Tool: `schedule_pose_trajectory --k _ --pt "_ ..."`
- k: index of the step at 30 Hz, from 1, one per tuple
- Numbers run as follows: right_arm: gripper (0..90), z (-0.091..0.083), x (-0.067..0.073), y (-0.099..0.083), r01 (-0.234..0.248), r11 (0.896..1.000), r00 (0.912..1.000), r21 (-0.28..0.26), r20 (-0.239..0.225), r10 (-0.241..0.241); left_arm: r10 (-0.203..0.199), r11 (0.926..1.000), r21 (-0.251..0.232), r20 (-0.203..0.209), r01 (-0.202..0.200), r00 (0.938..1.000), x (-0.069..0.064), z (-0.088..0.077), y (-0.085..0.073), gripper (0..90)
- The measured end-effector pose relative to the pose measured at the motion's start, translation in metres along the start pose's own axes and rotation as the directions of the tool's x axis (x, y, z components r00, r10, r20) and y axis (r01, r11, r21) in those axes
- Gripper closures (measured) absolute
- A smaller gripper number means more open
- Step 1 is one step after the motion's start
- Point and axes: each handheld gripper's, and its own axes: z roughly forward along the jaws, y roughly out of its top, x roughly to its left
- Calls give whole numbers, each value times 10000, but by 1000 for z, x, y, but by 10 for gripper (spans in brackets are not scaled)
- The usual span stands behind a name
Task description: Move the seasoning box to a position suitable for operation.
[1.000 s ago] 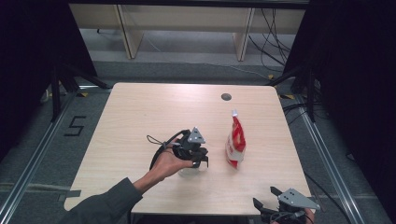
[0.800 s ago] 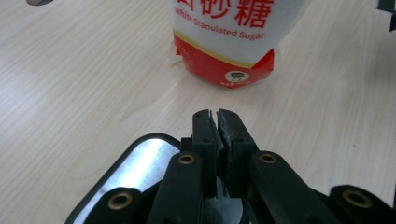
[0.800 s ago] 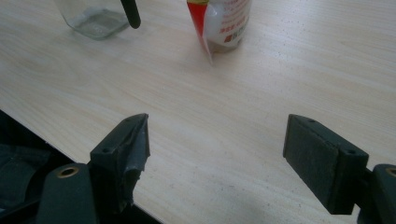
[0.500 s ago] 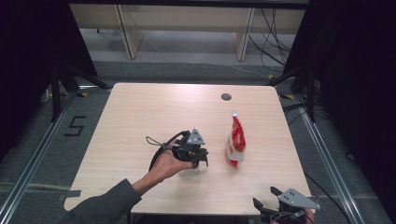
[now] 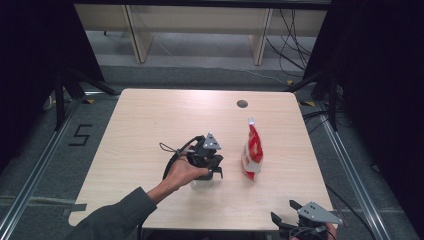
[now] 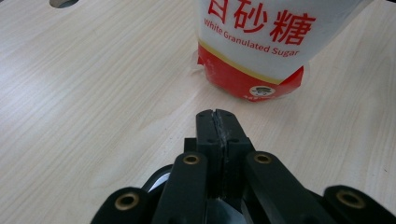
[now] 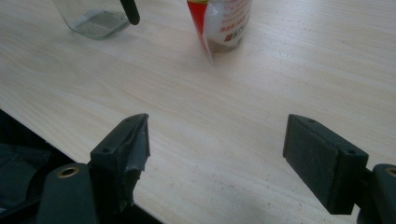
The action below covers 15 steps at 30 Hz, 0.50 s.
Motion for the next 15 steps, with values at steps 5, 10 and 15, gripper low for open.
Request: schedule_pose_trajectory --k 5,10,15 --pt "240 -1 -1 0 100 9999 9999 12 109 -100 -40 10000 70 190 39 9998 -1 -1 1 890" --pt "241 -1 -1 0 104 9999 9999 11 114 -104 146 9996 237 241 -151 9996 -5 -1 2 891" --pt "242 -1 -1 0 106 9999 9999 -1 90 -106 207 9992 326 400 -220 9990 -10 -3 1 890"
